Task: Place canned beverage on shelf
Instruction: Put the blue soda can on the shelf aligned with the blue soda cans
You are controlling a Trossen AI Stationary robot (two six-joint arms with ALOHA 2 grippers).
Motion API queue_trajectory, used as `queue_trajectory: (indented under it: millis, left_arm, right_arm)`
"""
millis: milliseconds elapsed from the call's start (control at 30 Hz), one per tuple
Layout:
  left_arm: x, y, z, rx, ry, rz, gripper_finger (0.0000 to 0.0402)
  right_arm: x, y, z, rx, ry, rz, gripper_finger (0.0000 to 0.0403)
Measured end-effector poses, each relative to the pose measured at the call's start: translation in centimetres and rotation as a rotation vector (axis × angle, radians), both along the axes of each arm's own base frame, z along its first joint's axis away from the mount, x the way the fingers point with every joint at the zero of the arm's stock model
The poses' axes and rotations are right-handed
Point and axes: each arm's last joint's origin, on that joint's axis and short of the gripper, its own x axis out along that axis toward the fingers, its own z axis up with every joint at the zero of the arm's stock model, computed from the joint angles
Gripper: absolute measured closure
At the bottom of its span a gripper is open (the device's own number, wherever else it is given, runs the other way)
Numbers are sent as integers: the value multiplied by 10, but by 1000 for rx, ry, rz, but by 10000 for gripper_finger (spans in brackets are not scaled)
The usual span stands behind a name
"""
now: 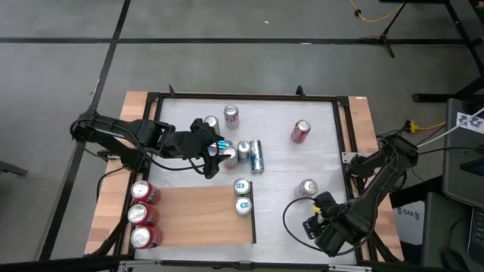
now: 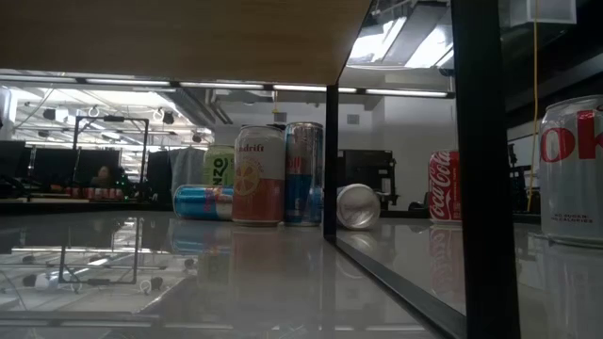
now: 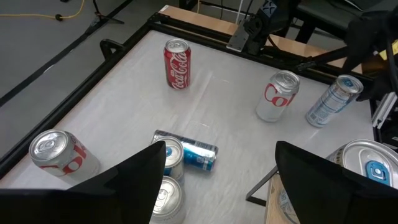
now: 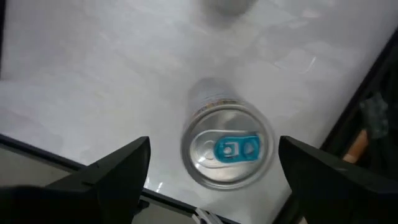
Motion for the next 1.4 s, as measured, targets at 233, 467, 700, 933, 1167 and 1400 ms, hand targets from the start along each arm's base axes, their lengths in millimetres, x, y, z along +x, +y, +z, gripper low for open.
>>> queue_trajectory:
  millis: [233, 467, 700, 933, 1167, 1400]
  left_arm:
    - [0, 0, 0, 0, 0, 0, 107]
    - [0, 0, 0, 0, 0, 0, 107]
    - [0, 0, 0, 0, 0, 1, 107]
    - [0, 0, 0, 0, 0, 0, 107]
    - [0, 0, 0, 0, 0, 1, 107]
    - [0, 0, 0, -1, 0, 0, 107]
  right_arm:
    - [-2, -2, 6, -19, 25, 53, 58]
    - [1, 1, 6, 11, -3, 229, 58]
    - [1, 1, 5, 7, -2, 346, 58]
    - [-2, -1, -9, -15, 43, 410, 58]
    - [-3, -2, -19, -12, 61, 460, 58]
    - [-2, -1, -27, -1, 47, 462, 99]
